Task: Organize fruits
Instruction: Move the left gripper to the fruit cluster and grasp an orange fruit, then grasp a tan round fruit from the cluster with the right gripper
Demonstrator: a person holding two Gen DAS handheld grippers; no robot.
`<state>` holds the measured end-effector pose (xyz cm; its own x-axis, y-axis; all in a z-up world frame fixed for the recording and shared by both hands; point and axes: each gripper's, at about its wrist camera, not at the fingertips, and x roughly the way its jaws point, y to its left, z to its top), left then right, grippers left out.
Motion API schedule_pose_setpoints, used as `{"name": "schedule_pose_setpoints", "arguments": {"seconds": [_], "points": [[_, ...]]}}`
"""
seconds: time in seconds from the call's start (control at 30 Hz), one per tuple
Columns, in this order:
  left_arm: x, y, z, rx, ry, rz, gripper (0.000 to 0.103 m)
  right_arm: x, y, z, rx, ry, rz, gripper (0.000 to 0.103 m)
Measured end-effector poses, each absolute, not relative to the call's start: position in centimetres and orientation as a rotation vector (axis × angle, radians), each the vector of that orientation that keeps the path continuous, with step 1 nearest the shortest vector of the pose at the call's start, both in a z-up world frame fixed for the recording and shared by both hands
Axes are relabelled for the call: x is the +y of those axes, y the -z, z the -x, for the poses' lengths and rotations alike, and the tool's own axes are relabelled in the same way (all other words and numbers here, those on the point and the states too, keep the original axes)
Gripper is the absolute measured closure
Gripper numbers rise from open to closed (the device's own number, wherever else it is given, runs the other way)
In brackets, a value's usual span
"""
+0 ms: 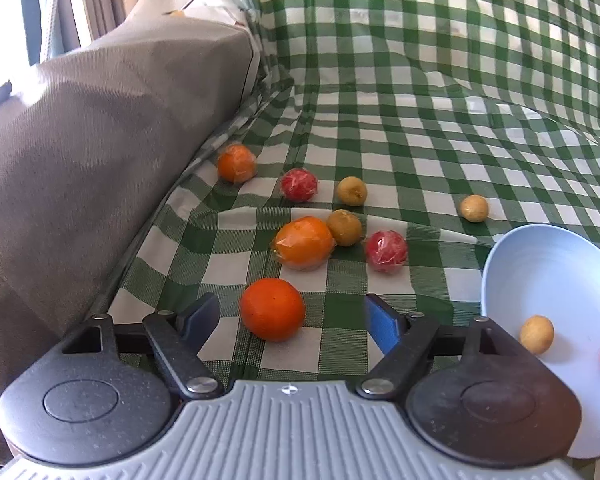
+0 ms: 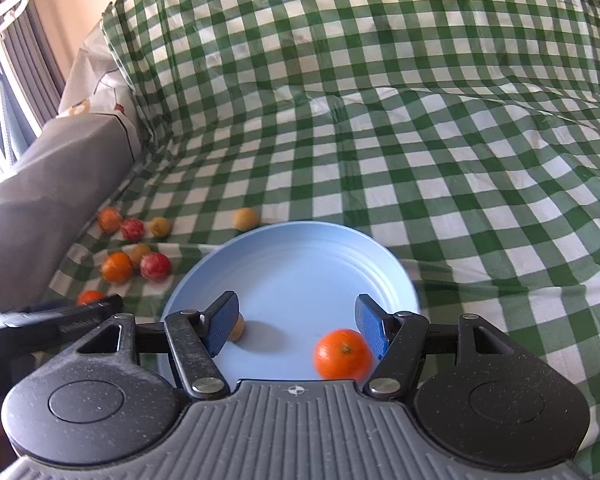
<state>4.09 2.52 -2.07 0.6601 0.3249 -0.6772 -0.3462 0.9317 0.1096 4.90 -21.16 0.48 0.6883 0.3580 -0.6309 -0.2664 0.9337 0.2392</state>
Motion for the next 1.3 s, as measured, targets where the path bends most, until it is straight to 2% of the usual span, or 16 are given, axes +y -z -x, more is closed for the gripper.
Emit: {"name": "schedule_pose_setpoints", "arguments": {"seconds": [0.1, 0.3, 0.43, 0.47, 0.5, 0.57, 0.63, 0.7, 1.07, 1.13, 1.23, 1.3], "points": [[2.7, 2.3, -4.4, 0.771, -0.39, 0.029, 0.023, -20.2, -1.0, -5.1, 0.718, -0.368, -0.128, 0.036], [3.1, 2.8, -5.0, 0.794, -0.397, 0.038, 0.036, -18.3, -1.7, -5.7, 0.708, -0.398, -0.117, 0.036], [3.3, 3.1, -5.3, 0.802, -0.397, 0.045, 0.055, -17.2, -2.1, -6.5, 0.694, -0.402, -0.111, 0.037], [3.4, 3.1, -5.5, 0.799, -0.401, 0.044, 0.064, -16.9, -2.1, -6.8, 0.694, -0.404, -0.111, 0.037], [3.5, 3.0, -5.5, 0.799, -0.4, 0.049, 0.063, -16.6, -2.1, -7.1, 0.693, -0.407, -0.109, 0.038], [3.7, 2.9, -5.5, 0.797, -0.391, 0.071, 0.064, -15.9, -2.0, -7.5, 0.691, -0.411, -0.101, 0.047], [3.8, 2.7, -5.2, 0.783, -0.379, 0.081, 0.064, -15.1, -1.9, -8.0, 0.691, -0.418, -0.079, 0.065], [3.6, 2.3, -5.0, 0.762, -0.373, 0.068, 0.064, -14.2, -1.8, -8.4, 0.682, -0.417, -0.04, 0.076], [3.2, 3.0, -5.6, 0.809, -0.327, 0.073, 0.063, -11.1, -0.1, -13.3, 0.724, -0.388, -0.007, 0.076], [3.3, 3.1, -5.6, 0.808, -0.327, 0.073, 0.064, -10.4, 0.3, -14.5, 0.733, -0.38, -0.002, 0.073], [3.3, 3.1, -5.6, 0.807, -0.324, 0.07, 0.063, -9.0, 0.9, -16.4, 0.739, -0.366, 0.024, 0.062], [3.4, 3.0, -5.6, 0.807, -0.322, 0.068, 0.063, -8.2, 1.6, -17.6, 0.757, -0.357, 0.039, 0.062]]}}
